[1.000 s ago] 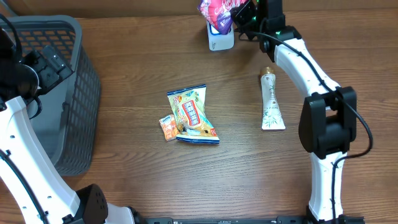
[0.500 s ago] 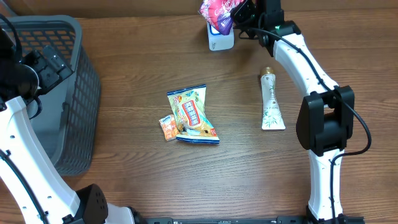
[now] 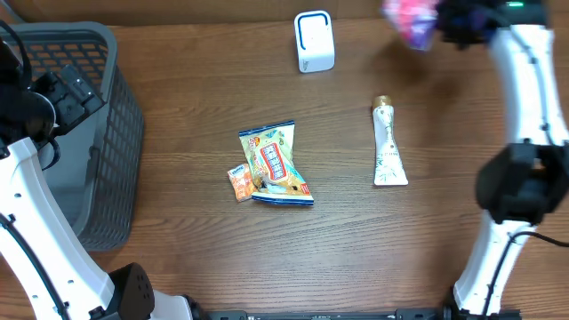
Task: Scan the item barcode
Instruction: 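Lift the purple-red bag past the white scanner and carry it off right, then bring the right gripper back down to the white-gold tube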
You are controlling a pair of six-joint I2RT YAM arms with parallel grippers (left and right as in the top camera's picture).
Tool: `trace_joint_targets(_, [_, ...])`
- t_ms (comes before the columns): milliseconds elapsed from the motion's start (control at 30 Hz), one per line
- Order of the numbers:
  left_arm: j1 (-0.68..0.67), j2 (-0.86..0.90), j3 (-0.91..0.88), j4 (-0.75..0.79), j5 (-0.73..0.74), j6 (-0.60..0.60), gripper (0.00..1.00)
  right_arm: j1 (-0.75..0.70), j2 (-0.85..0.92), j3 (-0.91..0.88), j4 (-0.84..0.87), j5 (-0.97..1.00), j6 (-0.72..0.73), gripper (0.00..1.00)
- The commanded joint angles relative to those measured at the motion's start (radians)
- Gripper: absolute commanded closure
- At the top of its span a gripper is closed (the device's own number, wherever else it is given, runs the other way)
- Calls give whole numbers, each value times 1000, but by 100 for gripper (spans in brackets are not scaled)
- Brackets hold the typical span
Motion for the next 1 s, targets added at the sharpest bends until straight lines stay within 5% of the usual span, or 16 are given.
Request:
trace_joint_targets(0, [0, 5, -6, 2, -10, 14, 0, -178, -58, 13, -112, 63, -71, 96])
trace_joint_targets(200, [0, 5, -6, 2, -10, 14, 0, -433, -8, 5, -241, 268, -226, 96])
trace_joint_targets(533, [0, 5, -6, 2, -10, 14, 0, -640, 119, 5, -174, 267, -343, 96])
trace_joint_targets(633, [0, 5, -6, 2, -10, 14, 0, -671, 134, 5, -134, 225, -459, 71])
trace_joint_targets(733, [0, 5, -6, 2, -10, 14, 0, -671, 134, 6, -142, 220, -503, 21])
trace_joint_targets(967, [0, 5, -6, 2, -10, 14, 0, -657, 92, 118, -239, -99, -602, 9])
